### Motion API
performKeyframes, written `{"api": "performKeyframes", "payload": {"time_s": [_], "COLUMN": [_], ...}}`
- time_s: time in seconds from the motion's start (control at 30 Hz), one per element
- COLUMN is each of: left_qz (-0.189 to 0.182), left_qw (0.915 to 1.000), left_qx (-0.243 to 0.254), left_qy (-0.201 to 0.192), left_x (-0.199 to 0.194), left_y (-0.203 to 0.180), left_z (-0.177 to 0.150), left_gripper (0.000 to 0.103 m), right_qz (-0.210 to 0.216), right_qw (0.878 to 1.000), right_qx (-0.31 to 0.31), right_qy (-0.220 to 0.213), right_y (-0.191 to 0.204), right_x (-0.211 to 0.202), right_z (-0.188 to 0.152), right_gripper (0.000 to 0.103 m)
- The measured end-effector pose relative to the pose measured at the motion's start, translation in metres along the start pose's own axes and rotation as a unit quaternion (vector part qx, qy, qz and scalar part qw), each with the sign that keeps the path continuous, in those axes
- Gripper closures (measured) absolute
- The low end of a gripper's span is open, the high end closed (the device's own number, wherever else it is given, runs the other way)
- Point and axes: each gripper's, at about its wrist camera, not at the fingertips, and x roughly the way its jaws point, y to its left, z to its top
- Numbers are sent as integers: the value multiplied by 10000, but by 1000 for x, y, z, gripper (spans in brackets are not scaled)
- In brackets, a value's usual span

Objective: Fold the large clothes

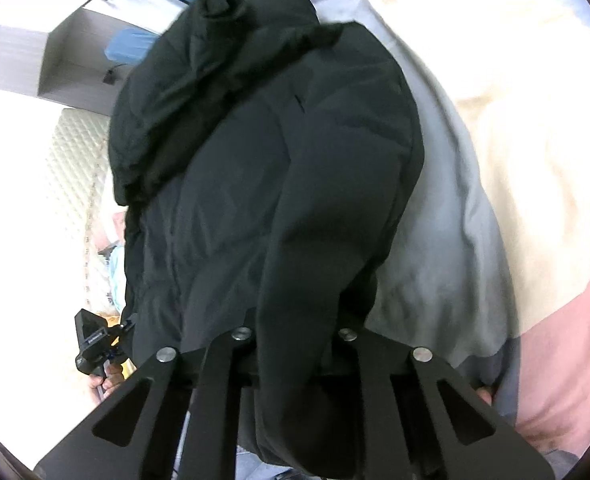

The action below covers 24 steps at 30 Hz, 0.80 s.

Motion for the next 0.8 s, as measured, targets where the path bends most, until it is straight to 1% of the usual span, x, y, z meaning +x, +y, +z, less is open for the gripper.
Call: {"api": "performKeyframes", "payload": {"time_s": [0.07, 0.13, 0.23, 0.37, 0.47, 0.53, 0.67, 0.8], "left_qz": [-212, -340, -387, -500, -418, -431, -415, -264], "left_qw": [9996, 9990, 9981, 9954, 9936, 9932, 9918, 9909], "left_qx": [-18, 51, 128, 189, 287, 295, 479, 700], "left_qy": [-162, -279, -470, -789, -1011, -1043, -1110, -1123], "left_x": [-10, -21, -43, -86, -113, -128, -155, -184], "left_y": [-9, -25, -44, -66, -77, -81, -94, -109], "left_z": [-6, -13, -20, -31, -47, -57, -79, -108], "left_gripper": [94, 95, 97, 100, 100, 100, 100, 100], "right_qz": [94, 128, 257, 476, 700, 815, 952, 1090], "right_qw": [9999, 9994, 9981, 9950, 9922, 9903, 9876, 9849], "right_qx": [-86, -232, -369, -516, -552, -599, -706, -757], "right_qy": [-79, -237, -428, -706, -872, -957, -1030, -1113], "right_y": [6, 13, 25, 34, 37, 38, 30, 24], "right_x": [-11, -28, -51, -90, -115, -130, -159, -185], "right_z": [1, 3, 10, 14, 7, -1, -19, -43], "right_gripper": [94, 94, 95, 96, 96, 96, 97, 97]}}
